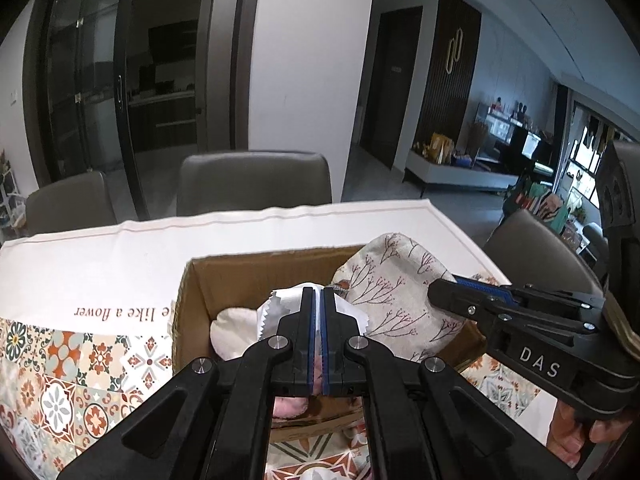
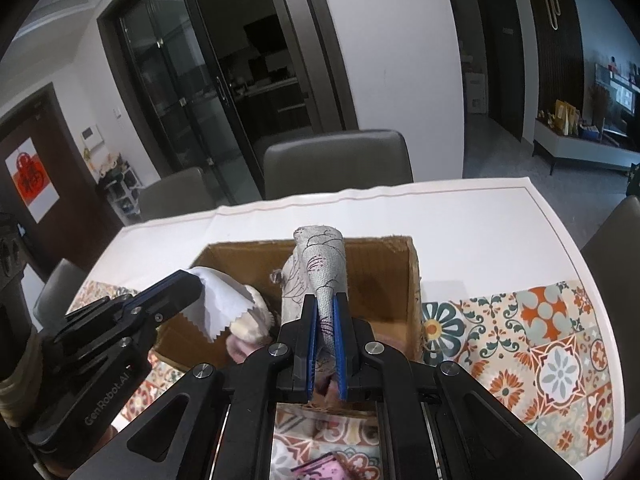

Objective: Organize soft objects
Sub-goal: 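Lower pouch and cloth into the box and open both tools, then move both tools back toward the pink tissue pack and white square cloth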

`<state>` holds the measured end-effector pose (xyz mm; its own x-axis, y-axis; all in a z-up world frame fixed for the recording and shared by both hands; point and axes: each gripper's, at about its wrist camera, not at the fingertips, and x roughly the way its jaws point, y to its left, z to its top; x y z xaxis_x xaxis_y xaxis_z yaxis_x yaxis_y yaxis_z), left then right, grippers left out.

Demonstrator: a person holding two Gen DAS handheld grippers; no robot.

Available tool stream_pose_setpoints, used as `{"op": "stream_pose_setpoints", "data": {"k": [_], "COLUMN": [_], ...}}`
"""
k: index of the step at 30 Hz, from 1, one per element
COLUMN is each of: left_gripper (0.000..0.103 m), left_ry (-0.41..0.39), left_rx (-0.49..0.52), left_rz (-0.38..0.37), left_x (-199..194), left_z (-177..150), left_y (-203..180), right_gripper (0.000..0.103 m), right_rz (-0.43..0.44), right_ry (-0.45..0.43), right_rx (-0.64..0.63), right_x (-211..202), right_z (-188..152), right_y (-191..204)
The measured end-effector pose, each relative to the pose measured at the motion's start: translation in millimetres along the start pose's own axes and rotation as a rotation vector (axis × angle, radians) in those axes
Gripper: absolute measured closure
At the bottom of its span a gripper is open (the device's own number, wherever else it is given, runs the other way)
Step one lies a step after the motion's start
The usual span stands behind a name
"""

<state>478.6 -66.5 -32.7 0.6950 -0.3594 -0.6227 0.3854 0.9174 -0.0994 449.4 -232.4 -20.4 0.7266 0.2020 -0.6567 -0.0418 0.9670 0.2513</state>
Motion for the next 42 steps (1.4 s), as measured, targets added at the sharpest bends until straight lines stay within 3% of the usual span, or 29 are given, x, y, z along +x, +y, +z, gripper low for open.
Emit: {"op": "stream_pose_setpoints", "data": {"k": [14,17,19,21,32,42], "left_gripper": [0.098,0.09,0.077,0.073,0.068,0.068], "left_ry": [0.101,0.114,0.123,0.117,0.063,0.07], "left_rx": [0.007,0.008,0.005,0.005,0.013,-0.041], "left_rz": [0.007,0.004,-0.001,0.001,0.082,0.112], "left_x": [26,26,27,25,-8,-41], "left_z": [-18,-20,-20,-20,-22,-28], "left_y": [0,1,1,1,0,2], "right_gripper": [0.092,0.09,0.083,0.075,0.074,0.06], "right_rz": [-0.018,-0.023,-0.025,-0.028,-0.047,-0.041], "right_ry": [0.104,0.121,0.129,0.122,0.095,0.064], "right_rx": [-0.003,0.002,-0.002,0.001,0.008,-0.011], "right_x": [40,43,44,43,21,-12], "right_z": [-7,-11,-12,-12,-13,-20], "right_y": [-6,-8,-8,-8,-5,8]}}
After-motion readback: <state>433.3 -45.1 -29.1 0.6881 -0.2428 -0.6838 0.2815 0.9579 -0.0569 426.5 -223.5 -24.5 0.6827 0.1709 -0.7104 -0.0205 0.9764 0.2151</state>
